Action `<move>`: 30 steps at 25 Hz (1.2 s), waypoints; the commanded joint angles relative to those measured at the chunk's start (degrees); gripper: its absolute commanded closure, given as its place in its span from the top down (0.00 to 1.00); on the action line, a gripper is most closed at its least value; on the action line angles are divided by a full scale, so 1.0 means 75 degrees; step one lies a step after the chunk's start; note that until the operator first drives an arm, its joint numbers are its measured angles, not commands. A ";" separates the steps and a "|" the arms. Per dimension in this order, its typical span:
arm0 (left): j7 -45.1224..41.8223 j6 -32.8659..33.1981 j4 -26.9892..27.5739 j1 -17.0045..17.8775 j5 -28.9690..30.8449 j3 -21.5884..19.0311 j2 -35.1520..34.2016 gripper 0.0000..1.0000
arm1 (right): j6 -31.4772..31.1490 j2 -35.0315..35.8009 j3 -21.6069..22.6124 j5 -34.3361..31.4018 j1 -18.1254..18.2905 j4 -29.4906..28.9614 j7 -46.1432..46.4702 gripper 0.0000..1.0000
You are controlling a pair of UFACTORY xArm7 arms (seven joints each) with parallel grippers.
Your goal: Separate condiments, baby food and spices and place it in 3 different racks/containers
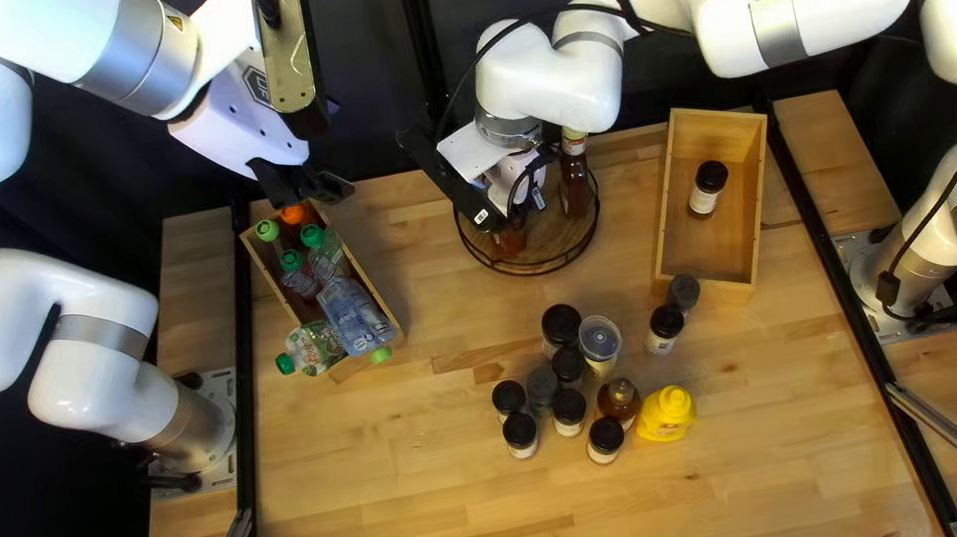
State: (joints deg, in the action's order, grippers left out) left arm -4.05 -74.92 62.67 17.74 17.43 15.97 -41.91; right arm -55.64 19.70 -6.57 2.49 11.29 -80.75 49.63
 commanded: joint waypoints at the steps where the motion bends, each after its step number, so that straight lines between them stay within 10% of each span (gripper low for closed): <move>1: 0.0000 0.0000 0.0000 0.0000 0.0000 0.0000 0.0000 1.00 | -0.0101 -0.0238 0.0018 0.0006 -0.0031 0.0102 -0.0022 0.98; 14: 0.0000 0.0000 0.0000 0.0000 0.0000 0.0000 0.0000 1.00 | -0.0454 -0.3432 0.0672 0.0671 -0.0706 0.2127 -0.2404 1.00; 30: 0.0000 0.0000 0.0000 0.0000 0.0000 0.0000 0.0000 1.00 | 0.1366 -0.5612 0.3534 0.0759 -0.1466 0.5398 -0.8206 1.00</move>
State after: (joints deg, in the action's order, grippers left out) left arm -4.05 -74.92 62.67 17.74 17.43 15.97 -41.91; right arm -47.42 -22.84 16.62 8.78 0.67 -42.37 -6.52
